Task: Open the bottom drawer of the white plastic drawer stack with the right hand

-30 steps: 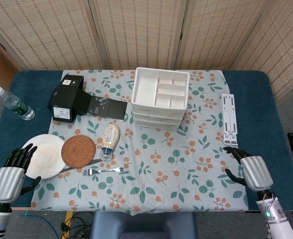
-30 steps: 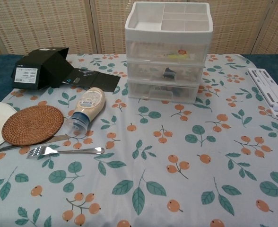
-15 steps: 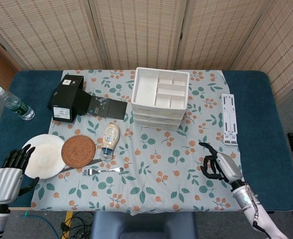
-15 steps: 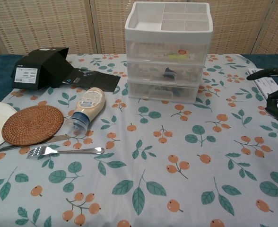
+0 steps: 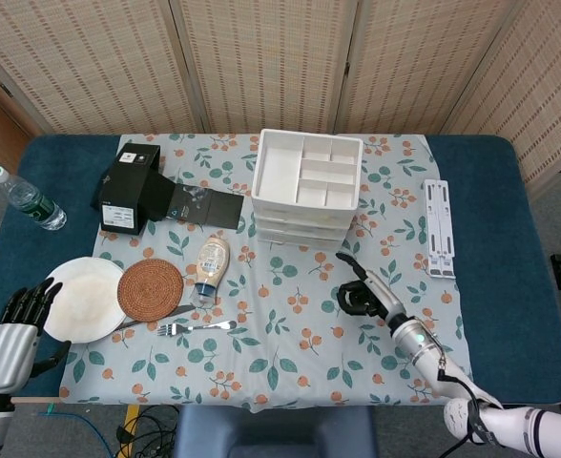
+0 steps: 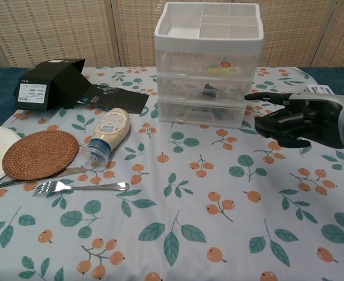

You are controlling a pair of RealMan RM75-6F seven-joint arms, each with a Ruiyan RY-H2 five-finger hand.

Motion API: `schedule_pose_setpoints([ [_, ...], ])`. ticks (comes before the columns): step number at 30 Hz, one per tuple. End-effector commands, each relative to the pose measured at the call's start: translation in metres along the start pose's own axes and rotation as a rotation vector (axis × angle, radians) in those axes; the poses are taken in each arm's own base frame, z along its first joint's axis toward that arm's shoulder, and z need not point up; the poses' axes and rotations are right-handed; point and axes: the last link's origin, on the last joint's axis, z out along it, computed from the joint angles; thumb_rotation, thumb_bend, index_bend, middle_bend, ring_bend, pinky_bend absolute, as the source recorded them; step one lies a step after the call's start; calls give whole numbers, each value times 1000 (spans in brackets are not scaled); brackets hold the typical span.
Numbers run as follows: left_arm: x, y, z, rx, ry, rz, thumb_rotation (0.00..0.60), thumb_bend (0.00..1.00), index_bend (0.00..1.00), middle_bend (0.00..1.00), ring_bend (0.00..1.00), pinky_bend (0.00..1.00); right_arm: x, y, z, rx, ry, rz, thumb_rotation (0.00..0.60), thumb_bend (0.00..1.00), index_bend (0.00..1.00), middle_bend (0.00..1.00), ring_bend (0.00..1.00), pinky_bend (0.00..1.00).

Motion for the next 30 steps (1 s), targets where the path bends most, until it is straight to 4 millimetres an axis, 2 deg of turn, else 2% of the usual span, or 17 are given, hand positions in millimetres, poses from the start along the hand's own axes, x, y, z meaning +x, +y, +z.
schedule_pose_setpoints([
  [1, 0, -2, -1, 6, -1, 1, 600, 255, 57, 72, 111, 92, -6, -4, 15, 0, -5, 30, 600, 551, 7, 715, 886, 962],
  [8, 1, -3, -2, 9, -3, 5, 600, 255, 57, 72, 111, 92, -13, -9, 41, -26, -9, 138, 600, 551, 5, 714, 885, 962],
  [14, 2, -4, -1, 9, -3, 9, 600, 255, 57, 72, 111, 93, -18, -11, 57, -34, -10, 156, 600, 552, 4, 708, 885, 962],
  [19, 2, -4, -1, 14, -3, 7, 600, 255, 57, 72, 111, 93, -27, -16, 78, -36, -20, 198, 600, 554, 4, 704, 886, 962],
  [30, 4, -8, -1, 26, -2, 10, 600, 255, 57, 72, 111, 93, -36, -26, 102, -50, -52, 206, 600, 555, 5, 692, 886, 962],
])
